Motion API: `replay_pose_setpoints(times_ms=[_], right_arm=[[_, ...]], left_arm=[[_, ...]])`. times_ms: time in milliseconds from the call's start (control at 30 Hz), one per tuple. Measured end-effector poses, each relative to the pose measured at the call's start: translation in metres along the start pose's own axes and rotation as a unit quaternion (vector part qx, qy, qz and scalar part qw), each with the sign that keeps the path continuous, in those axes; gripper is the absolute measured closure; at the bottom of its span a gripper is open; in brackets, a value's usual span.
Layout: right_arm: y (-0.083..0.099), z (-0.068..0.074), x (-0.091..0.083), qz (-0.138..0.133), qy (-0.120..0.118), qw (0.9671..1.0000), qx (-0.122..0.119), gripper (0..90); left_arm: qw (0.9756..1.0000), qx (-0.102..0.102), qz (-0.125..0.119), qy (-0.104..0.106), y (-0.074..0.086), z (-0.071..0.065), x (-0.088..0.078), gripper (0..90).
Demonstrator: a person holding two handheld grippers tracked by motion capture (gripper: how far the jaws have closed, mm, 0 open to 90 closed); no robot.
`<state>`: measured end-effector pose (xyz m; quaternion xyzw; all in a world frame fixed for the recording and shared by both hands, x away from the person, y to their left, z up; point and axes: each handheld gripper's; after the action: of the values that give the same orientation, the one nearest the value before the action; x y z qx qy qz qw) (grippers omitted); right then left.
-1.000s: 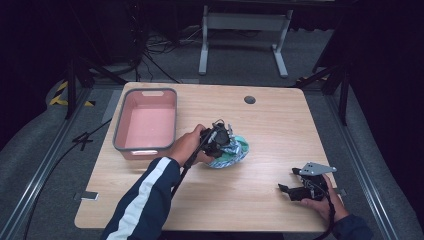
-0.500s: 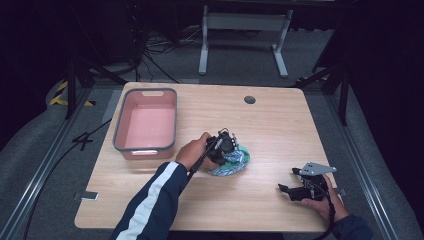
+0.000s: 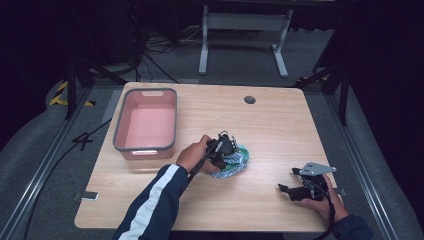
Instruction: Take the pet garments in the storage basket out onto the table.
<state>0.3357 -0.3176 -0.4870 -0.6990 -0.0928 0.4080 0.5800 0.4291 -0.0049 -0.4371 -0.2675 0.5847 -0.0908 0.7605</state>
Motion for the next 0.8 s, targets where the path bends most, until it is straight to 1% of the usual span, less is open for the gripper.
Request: replay_pose_setpoints(times_ms=[33, 133, 233, 333, 367, 400, 433, 467, 500, 533, 567, 600, 633, 700, 733, 800], right_arm=[[0.0, 0.0, 0.0, 0.0, 0.0, 1.0, 0.0, 15.0], [0.0, 0.0, 0.0, 0.0, 0.0, 1.0, 0.0, 15.0], [0.0, 0.0, 0.0, 0.0, 0.0, 1.0, 0.0, 15.0], [0.0, 0.0, 0.0, 0.0, 0.0, 1.0, 0.0, 15.0], [0.0, 0.0, 0.0, 0.001, 0.0, 1.0, 0.0, 15.0], [0.0, 0.0, 0.0, 0.001, 0.0, 1.0, 0.0, 15.1], [0.0, 0.0, 0.0, 0.0, 0.0, 1.0, 0.0, 15.0], [0.0, 0.0, 0.0, 0.0, 0.0, 1.0, 0.0, 15.0], [0.0, 0.0, 0.0, 0.0, 0.0, 1.0, 0.0, 15.0], [0.0, 0.0, 0.0, 0.001, 0.0, 1.0, 0.0, 15.0], [0.0, 0.0, 0.0, 0.001, 0.0, 1.0, 0.0, 15.0], [0.0, 0.0, 0.0, 0.001, 0.0, 1.0, 0.0, 15.0], [0.0, 0.0, 0.0, 0.0, 0.0, 1.0, 0.0, 15.0], [0.0, 0.0, 0.0, 0.0, 0.0, 1.0, 0.0, 15.0], [0.0, 0.0, 0.0, 0.001, 0.0, 1.0, 0.0, 15.0], [0.0, 0.0, 0.0, 0.0, 0.0, 1.0, 0.0, 15.0]], left_arm=[[1.0, -0.001, 0.001, -0.003, 0.0, 0.0, -0.001, 49.7], [1.0, -0.004, -0.004, -0.006, 0.0, 0.0, -0.002, 44.0], [0.9999, -0.009, -0.013, -0.003, 0.0, 0.0, -0.004, 42.0], [0.9997, -0.009, -0.019, -0.006, 0.0, 0.0, -0.008, 36.3], [0.9994, -0.014, -0.029, -0.008, 0.0, 0.0, -0.01, 36.3], [0.9994, -0.009, -0.032, -0.008, 0.0, 0.001, -0.013, 34.7], [0.9991, -0.019, -0.036, -0.012, 0.001, -0.001, -0.015, 33.0], [0.999, -0.014, -0.039, -0.018, 0.0, 0.0, -0.018, 29.4], [0.9984, -0.022, -0.048, -0.02, 0.001, 0.0, -0.02, 27.3], [0.998, -0.022, -0.055, -0.023, 0.002, 0.0, -0.023, 26.9], [0.9975, -0.028, -0.061, -0.02, 0.003, 0.001, -0.025, 25.2], [0.9972, -0.025, -0.069, -0.013, 0.003, 0.002, -0.027, 23.6], [0.9963, -0.031, -0.079, -0.015, 0.004, 0.002, -0.031, 23.6], [0.9957, -0.032, -0.086, -0.009, 0.005, 0.003, -0.035, 21.5], [0.9957, -0.029, -0.087, -0.005, 0.006, 0.003, -0.038, 19.9], [0.9957, -0.024, -0.089, -0.009, 0.007, 0.002, -0.042, 19.4]])
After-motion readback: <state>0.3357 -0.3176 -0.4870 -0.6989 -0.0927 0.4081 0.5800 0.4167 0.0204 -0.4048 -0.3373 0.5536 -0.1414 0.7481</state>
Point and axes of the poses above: each handheld gripper's, and its own axes: x roughly forward along the jaws, y roughly out of its underside, z roughly to its left, and after that the axes turned 15 degrees about -z, right-handed
